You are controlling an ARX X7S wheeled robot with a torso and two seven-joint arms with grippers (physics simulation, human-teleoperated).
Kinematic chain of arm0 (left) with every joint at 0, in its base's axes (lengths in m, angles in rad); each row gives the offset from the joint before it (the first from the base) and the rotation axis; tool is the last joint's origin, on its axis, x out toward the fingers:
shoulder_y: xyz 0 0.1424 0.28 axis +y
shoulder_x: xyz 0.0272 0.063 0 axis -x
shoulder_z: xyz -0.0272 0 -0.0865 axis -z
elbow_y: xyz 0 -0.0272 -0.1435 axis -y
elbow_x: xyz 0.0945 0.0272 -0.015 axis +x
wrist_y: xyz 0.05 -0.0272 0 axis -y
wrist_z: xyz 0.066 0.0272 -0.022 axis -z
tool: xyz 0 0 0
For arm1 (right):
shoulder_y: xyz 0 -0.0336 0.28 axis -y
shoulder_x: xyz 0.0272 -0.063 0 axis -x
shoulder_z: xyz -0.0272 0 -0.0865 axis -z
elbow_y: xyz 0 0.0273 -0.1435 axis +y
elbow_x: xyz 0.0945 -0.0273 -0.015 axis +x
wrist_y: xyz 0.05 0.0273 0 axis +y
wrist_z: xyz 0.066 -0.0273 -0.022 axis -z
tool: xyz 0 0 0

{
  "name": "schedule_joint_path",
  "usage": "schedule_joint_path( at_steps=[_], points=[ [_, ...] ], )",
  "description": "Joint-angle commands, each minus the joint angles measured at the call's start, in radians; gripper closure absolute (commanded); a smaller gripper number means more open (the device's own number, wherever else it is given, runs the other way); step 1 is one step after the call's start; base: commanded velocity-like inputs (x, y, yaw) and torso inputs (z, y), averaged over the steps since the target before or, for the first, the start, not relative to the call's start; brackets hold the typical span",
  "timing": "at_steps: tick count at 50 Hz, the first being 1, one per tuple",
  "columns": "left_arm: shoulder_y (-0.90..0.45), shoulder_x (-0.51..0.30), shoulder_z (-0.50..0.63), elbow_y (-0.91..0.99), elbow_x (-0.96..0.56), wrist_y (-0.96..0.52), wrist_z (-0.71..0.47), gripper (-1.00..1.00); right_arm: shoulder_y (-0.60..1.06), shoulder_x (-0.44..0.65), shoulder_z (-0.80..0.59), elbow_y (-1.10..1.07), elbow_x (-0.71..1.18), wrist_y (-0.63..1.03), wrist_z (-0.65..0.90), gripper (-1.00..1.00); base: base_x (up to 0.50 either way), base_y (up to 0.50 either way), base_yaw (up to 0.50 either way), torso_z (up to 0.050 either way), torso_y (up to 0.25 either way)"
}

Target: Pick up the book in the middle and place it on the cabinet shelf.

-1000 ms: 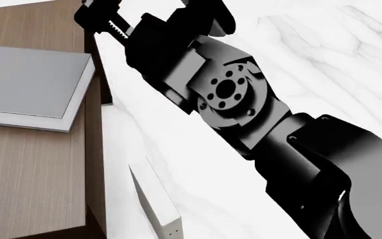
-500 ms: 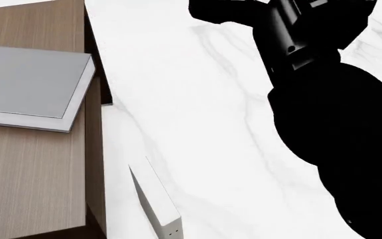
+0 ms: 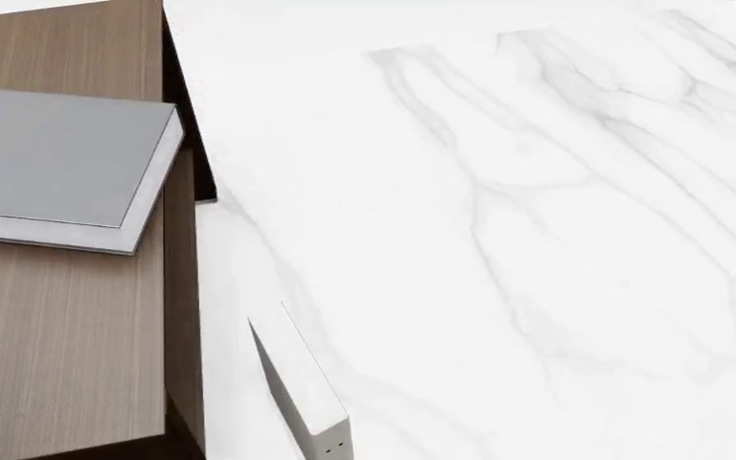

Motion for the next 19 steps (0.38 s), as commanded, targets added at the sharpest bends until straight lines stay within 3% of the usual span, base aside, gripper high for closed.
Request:
schedule_joint_path(
  at_steps=[1,9,19],
  points=[
    [-0.301,0.044,0.101,-0.194,0.111,0.01,0.089,-1.0,0.13,-0.008,0.027,0.057,-0.025,0.087,-0.013,-1.0,0.0,0.0,0.0,0.0,0.0],
    [-0.4,0.063,0.129,-0.244,0.139,0.015,0.125,-1.0,0.157,-0.019,0.054,0.082,-0.025,0.112,-0.028,-1.0,0.0,0.0,0.0,0.0,0.0],
    [-0.412,0.062,0.144,-0.258,0.161,0.032,0.136,-1.0,0.142,-0.006,0.074,0.075,-0.035,0.122,-0.032,-1.0,0.0,0.0,0.0,0.0,0.0]
  ],
)
